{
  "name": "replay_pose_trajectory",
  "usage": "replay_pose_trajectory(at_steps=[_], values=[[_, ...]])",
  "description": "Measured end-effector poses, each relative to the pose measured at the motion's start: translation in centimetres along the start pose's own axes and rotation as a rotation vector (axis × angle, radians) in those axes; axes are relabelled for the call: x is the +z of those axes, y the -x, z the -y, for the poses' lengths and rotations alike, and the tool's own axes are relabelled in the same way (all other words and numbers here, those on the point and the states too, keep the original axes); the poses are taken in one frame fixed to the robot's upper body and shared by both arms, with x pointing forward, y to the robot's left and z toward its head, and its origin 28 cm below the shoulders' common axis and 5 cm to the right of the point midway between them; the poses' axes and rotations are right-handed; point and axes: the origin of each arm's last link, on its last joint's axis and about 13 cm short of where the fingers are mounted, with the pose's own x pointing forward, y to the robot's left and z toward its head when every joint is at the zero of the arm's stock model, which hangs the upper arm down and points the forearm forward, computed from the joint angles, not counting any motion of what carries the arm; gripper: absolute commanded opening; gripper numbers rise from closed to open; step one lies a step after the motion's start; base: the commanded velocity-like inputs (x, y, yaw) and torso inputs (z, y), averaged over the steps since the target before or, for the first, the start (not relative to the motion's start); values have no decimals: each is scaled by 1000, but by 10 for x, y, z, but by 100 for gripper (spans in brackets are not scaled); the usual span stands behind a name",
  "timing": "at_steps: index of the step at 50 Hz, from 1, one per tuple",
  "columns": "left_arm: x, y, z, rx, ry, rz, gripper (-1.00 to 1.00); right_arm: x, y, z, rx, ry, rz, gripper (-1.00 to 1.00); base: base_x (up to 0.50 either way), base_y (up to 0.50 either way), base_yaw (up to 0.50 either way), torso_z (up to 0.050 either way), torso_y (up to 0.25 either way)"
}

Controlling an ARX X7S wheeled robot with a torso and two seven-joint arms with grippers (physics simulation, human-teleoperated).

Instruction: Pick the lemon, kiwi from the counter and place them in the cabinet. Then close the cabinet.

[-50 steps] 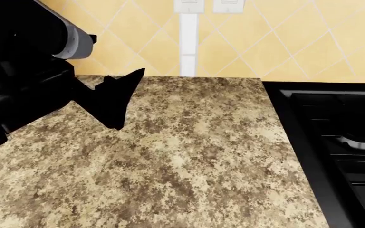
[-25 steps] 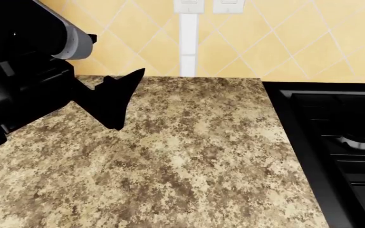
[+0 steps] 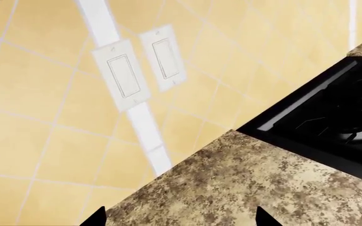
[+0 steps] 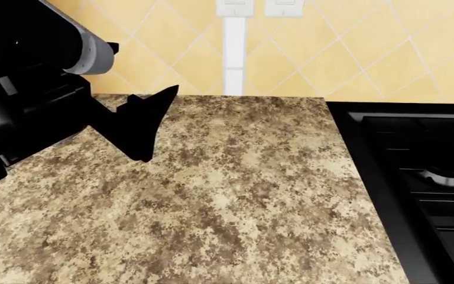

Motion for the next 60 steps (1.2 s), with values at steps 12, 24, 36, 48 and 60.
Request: replay_pose_trajectory(at_steps=[12, 24, 36, 48, 60], values=[[-1, 0, -1, 2, -1, -3, 100, 2, -1, -8, -25, 149, 6, 100, 5, -1, -1, 0, -11], [-2, 0, -2, 4, -1, -2, 100, 1, 0, -13, -39, 193, 14, 100, 3, -2, -2, 0, -10], [2, 0, -4, 26, -5, 12, 100, -15, 19, -7, 16, 51, -95, 100, -135, -6, -2, 0, -6], [11, 2, -6, 42, -12, 33, 100, -43, 57, -15, 146, -32, -239, 100, -501, 12, 0, 0, -1], [21, 4, -9, 57, -22, 53, 100, -61, 93, -26, 207, -118, -256, 100, -304, 419, 0, 0, -2]])
